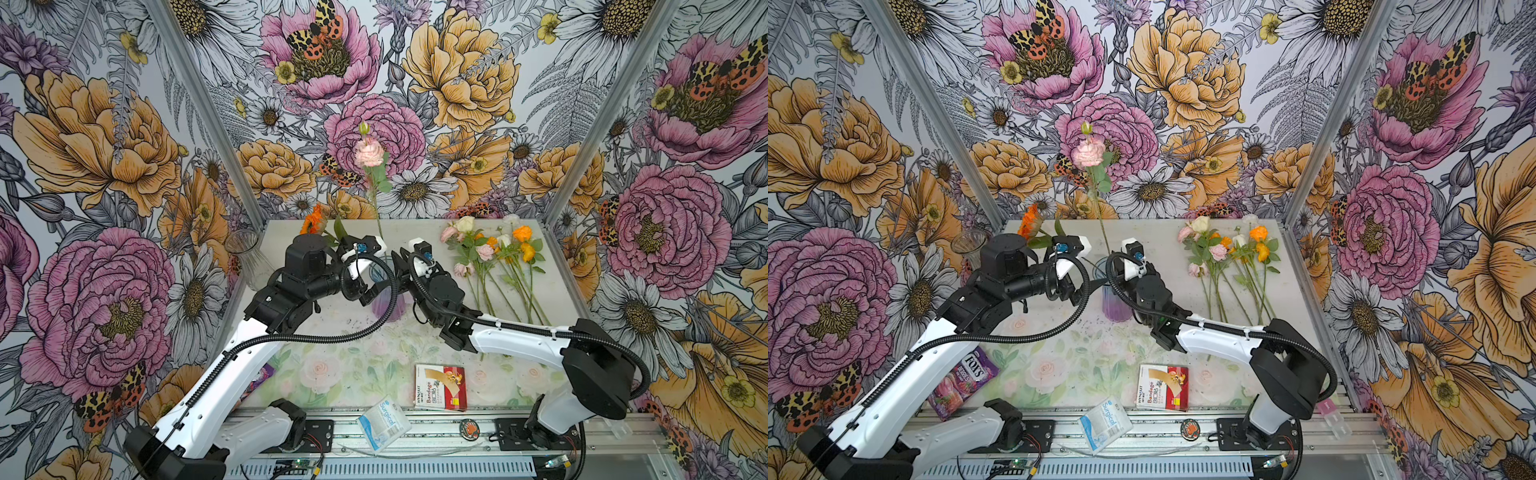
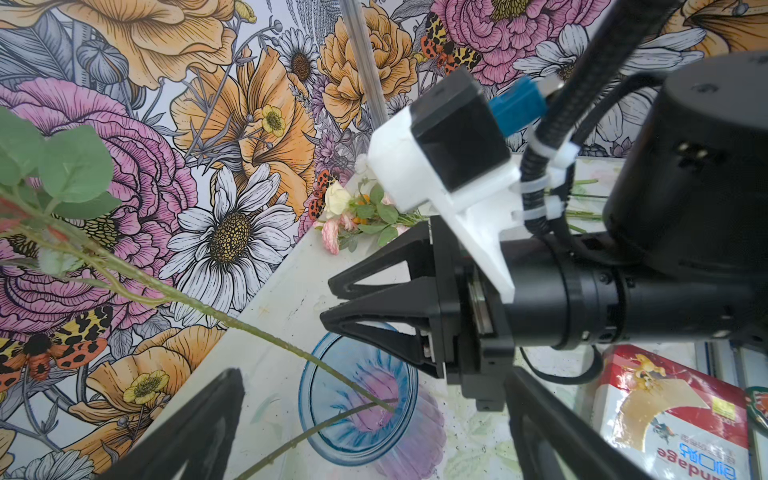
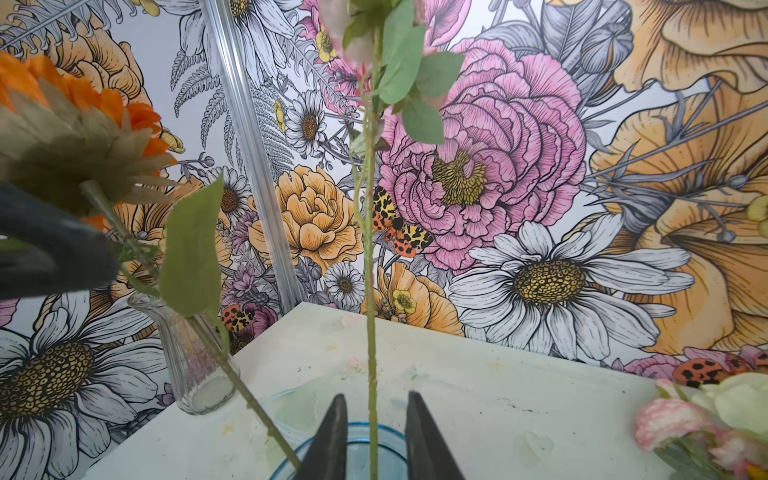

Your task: Arrange the flowers into the vase

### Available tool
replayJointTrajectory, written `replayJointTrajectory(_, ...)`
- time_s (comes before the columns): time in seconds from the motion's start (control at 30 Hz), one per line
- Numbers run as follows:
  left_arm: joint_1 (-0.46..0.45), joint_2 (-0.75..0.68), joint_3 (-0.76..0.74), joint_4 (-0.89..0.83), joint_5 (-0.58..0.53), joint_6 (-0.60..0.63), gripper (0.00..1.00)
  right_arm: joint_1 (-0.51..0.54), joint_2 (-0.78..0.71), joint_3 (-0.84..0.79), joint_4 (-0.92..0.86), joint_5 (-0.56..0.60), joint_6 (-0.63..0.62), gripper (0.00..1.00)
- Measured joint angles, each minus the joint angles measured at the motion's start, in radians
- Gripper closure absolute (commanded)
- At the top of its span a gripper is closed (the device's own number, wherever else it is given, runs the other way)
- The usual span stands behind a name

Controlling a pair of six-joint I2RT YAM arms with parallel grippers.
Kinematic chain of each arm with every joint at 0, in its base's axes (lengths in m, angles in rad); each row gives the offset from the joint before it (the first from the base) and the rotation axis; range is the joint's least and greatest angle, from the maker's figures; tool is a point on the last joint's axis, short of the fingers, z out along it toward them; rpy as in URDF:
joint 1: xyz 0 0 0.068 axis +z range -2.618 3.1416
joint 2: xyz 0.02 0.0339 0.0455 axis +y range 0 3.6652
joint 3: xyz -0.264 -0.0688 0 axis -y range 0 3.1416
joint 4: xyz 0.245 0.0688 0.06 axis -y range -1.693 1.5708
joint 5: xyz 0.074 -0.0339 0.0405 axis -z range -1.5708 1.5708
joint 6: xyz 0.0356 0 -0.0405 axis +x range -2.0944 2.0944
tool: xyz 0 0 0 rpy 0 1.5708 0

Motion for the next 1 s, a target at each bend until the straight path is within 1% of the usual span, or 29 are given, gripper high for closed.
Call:
replayJointTrajectory(0.13, -0.014, 0.0, 0.0, 0.0, 0.0, 0.004, 0.01, 0.003, -0.111, -0.031, -0.07, 0.062, 0.0, 0.47)
replayJointTrajectory(0.27, -0.043, 0.0, -0.002, 0.0, -0.003, 0.016, 0.01, -0.002, -0.226, -0.049, -0.189, 0.152, 0.0, 0.34)
replayJointTrajectory(0.33, -0.076, 0.0, -0.002, 0.0, -0.011, 0.02, 0.01, -0.016, -0.287, -0.055, -0.29, 0.2, 0.014, 0.31)
replayJointTrajectory(0.4, -0.116, 0.0, -0.006, 0.007, -0.021, 0.023, 0.01, -0.054, -0.343, -0.06, -0.399, 0.229, 0.043, 0.32)
replayJointTrajectory(0.47, -0.162, 0.0, -0.017, 0.018, -0.035, 0.024, 0.01, -0.118, -0.393, -0.061, -0.518, 0.242, 0.081, 0.31)
replayJointTrajectory(0.53, -0.214, 0.002, -0.033, 0.035, -0.066, 0.022, 0.01, -0.204, -0.439, -0.067, -0.633, 0.24, 0.111, 0.3)
replayJointTrajectory(0.57, -0.241, 0.006, -0.039, 0.042, -0.085, 0.021, 0.01, -0.239, -0.457, -0.074, -0.675, 0.233, 0.121, 0.31)
replayJointTrajectory(0.67, -0.341, 0.048, -0.047, 0.082, -0.158, 0.011, 0.01, -0.373, -0.495, -0.097, -0.821, 0.184, 0.157, 0.39)
replayJointTrajectory(0.77, -0.423, 0.111, -0.054, 0.119, -0.225, -0.003, 0.01, -0.508, -0.481, -0.109, -0.93, 0.093, 0.188, 0.49)
replayJointTrajectory(0.83, -0.468, 0.156, -0.065, 0.135, -0.264, -0.005, 0.01, -0.588, -0.446, -0.115, -0.978, 0.017, 0.203, 0.58)
replayJointTrajectory(0.9, -0.493, 0.189, -0.071, 0.136, -0.288, -0.005, 0.01, -0.652, -0.386, -0.115, -1.006, -0.061, 0.211, 0.65)
replayJointTrajectory(1.0, -0.506, 0.215, -0.076, 0.135, -0.31, -0.005, 0.01, -0.716, -0.261, -0.111, -1.028, -0.182, 0.204, 0.67)
